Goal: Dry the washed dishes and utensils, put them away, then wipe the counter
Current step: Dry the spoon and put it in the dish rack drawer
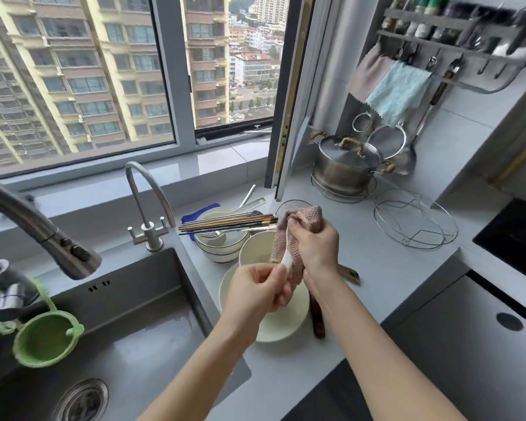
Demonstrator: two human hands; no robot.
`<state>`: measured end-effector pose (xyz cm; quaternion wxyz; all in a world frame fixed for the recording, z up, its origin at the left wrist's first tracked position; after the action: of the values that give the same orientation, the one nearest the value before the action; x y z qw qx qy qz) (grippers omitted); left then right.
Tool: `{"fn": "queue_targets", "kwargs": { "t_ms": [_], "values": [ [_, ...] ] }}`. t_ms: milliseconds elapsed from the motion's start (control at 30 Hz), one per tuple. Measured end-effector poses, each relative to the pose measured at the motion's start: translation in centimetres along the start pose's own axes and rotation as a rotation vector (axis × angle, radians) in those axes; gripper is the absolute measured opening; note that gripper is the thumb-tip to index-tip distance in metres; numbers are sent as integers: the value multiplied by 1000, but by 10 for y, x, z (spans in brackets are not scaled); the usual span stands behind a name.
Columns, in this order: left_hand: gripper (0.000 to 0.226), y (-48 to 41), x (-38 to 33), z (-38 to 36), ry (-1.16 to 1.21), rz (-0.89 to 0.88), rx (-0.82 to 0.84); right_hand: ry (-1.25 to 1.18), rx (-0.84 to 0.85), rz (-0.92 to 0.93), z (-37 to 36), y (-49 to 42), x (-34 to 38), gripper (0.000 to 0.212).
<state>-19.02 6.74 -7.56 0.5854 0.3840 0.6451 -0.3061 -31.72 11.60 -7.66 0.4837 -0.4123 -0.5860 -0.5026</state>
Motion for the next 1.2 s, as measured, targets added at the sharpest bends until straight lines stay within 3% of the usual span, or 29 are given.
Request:
{"fn": "queue_targets", "kwargs": {
  "t_ms": [67, 167, 300, 367, 433, 500, 600, 700, 867, 1000, 1200],
  "values": [
    [32, 2, 0, -5, -7, 14, -2, 286, -137, 189, 22, -3, 14, 16],
    [31, 7, 7, -18, 19, 14, -56, 195, -264, 143, 69, -9, 16, 21],
    [39, 9, 12, -57, 0, -28, -79, -73, 85, -227, 98, 26, -10, 35],
    [46, 19, 13, -90, -30, -21, 1, -220, 163, -311, 112, 45, -12, 28],
    [44, 31, 17, -122, -85, 3, 89, -288, 95, -306, 139, 49, -13, 14],
    [39, 44, 19, -148, -285, 0, 225, -297, 19, -295, 180, 49, -11, 2],
    [41, 63, 12, -173, -478, -82, 294, -272, 11, -272, 252, 59, -2, 10],
    [45, 72, -6, -209, -480, -253, 203, -189, 41, -261, 329, 79, 9, 11],
    [30, 98, 14, -343, -755, -443, 552, 177, 148, -130, 435, 115, 25, 10],
    [35, 141, 35, -424, -724, -515, 567, 164, 101, -174, 522, 141, 16, 8],
    [35, 198, 70, -540, -551, -389, 750, 7, -70, -274, 650, 188, -14, 10]
  ]
}}
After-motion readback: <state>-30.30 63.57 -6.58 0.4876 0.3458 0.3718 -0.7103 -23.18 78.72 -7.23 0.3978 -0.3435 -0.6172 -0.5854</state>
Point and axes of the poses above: each hand's wrist, its own y-axis away from the middle knuckle, its own z-axis out of the back of the hand, x = y × z, the point moved 4 cm from there along -y, towards the middle knuckle, and after that the axes turned 7 degrees about -z, right-handed, at the moved point
